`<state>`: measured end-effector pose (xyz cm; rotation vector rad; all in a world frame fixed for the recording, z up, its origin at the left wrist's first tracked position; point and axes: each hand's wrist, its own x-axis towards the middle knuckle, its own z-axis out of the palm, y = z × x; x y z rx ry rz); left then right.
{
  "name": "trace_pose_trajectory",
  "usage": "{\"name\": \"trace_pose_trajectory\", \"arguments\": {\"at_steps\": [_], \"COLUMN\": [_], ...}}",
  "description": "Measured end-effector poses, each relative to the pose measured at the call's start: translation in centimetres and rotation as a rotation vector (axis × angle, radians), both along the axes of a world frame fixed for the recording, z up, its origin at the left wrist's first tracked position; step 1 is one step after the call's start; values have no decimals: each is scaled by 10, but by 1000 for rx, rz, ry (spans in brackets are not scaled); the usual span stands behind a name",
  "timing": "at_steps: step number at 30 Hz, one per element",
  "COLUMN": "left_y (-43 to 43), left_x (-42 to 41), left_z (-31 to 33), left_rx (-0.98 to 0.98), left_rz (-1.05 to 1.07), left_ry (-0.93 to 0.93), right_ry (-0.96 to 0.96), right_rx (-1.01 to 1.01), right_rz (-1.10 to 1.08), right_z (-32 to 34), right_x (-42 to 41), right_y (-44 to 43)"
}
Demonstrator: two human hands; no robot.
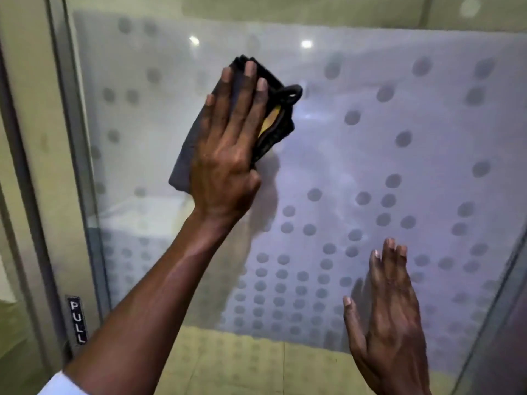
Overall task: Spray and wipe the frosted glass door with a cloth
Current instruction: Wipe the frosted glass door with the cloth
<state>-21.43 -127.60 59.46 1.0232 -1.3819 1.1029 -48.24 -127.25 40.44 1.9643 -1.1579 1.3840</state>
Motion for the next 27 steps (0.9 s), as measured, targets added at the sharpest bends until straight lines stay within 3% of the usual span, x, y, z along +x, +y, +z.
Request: {"name": "trace_pose_trajectory", "arguments": {"at_steps": [6,10,17,22,27], "left_y": [16,20,18,8,-2], "left_x": [53,68,82,99,85], "left_z": [-81,-103,-34,30,38], "left_rx": [83,94,54,-36,-83], "left_rz": [70,113,113,60,-11], "left_ry": [134,169,110,173,152], "right_ry": [28,-15,130,169,187], "right_rx": [-28,-56,-47,1,-8], "right_rz": [-52,-157,-112,-183,-237], "right_z": [-4,2,33,27,22], "right_x": [1,18,103,129,132], "right_y": [-6,0,18,7,0]}}
